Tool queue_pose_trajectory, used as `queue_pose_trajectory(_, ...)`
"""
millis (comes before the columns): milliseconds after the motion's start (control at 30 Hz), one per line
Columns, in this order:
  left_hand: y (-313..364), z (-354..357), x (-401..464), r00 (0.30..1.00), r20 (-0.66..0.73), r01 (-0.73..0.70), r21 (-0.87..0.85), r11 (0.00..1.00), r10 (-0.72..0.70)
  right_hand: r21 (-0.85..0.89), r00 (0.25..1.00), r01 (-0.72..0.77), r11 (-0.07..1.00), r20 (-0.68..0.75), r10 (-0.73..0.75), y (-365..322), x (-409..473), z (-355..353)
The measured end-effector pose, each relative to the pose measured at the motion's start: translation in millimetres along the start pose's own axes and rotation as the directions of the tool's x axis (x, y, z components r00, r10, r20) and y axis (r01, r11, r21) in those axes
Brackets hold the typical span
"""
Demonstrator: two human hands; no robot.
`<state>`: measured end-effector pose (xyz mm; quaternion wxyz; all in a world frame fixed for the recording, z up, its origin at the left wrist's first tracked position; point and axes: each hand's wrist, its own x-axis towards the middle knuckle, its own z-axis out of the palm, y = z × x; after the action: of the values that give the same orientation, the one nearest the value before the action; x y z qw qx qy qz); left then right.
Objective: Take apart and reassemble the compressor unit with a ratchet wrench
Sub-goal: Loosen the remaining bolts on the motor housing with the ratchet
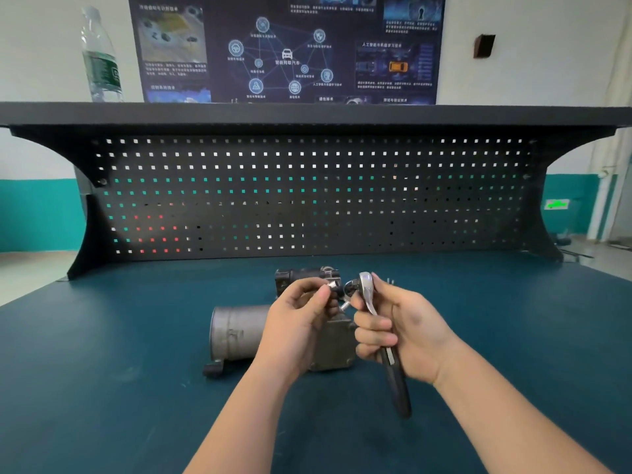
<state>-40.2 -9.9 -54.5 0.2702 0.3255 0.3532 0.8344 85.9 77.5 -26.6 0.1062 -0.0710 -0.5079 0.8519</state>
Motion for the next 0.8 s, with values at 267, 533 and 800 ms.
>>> queue_pose_trajectory(267,-2.0,0.4,1.0,0.993,0.117,0.009,0.046,0.999,-0.014,-0.089,0.999,0.048,0.995,-0.021,-0.05,8.0,2.8,4.2)
queue_pose_trajectory(533,-4.6,-2.7,1.1,0.992,0.119,0.026,0.031,0.999,-0.03,-0.055,0.991,0.098,0.994,-0.09,-0.103,7.2,2.1,1.8)
queue_pose_trajectory(800,-3.1,-5.6,-0.5,0.983,0.184,0.0,0.07,0.998,-0.013,-0.111,0.992,0.042,0.993,-0.114,-0.055,9.5,0.9,3.5)
